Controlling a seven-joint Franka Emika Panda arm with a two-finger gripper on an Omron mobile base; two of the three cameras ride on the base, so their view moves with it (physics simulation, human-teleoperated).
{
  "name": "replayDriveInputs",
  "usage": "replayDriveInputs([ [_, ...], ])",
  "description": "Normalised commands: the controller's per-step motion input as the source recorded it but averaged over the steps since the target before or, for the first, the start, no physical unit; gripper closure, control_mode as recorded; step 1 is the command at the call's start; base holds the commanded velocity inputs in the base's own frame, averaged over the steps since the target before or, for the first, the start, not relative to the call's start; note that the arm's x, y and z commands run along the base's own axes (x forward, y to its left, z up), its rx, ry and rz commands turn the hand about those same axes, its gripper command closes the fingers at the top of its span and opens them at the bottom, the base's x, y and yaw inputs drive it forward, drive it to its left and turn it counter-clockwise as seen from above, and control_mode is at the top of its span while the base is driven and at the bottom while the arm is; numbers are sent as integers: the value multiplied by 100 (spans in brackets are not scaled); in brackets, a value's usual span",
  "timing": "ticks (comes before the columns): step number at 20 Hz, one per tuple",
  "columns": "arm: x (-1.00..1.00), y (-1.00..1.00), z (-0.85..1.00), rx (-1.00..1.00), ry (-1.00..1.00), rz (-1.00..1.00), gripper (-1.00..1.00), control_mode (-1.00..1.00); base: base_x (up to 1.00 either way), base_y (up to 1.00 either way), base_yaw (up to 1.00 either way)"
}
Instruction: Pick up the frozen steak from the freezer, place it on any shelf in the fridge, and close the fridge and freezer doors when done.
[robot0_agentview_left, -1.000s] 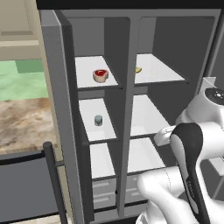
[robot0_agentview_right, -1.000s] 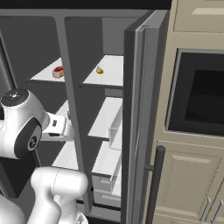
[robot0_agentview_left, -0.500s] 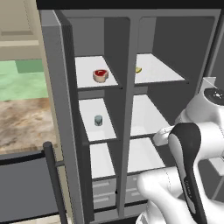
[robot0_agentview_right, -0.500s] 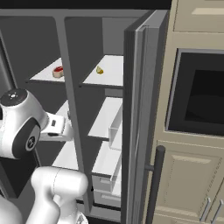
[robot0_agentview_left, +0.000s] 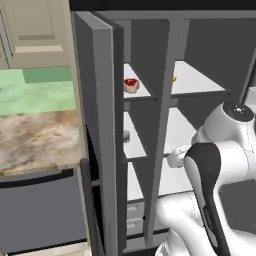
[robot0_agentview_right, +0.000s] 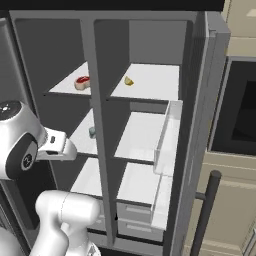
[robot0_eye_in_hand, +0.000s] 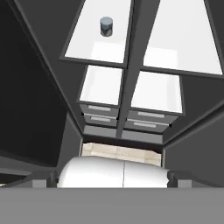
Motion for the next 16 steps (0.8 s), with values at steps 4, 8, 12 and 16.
replayDriveInputs([
  [4, 0, 0, 0, 0, 0, 0, -100, 100, 11, 43, 0],
  [8, 0, 0, 0, 0, 0, 0, -100, 100, 34, 13, 0],
  [12, 0, 0, 0, 0, 0, 0, -100, 100, 50, 0, 0],
  [16, 0, 0, 0, 0, 0, 0, -100, 100, 57, -1, 0],
])
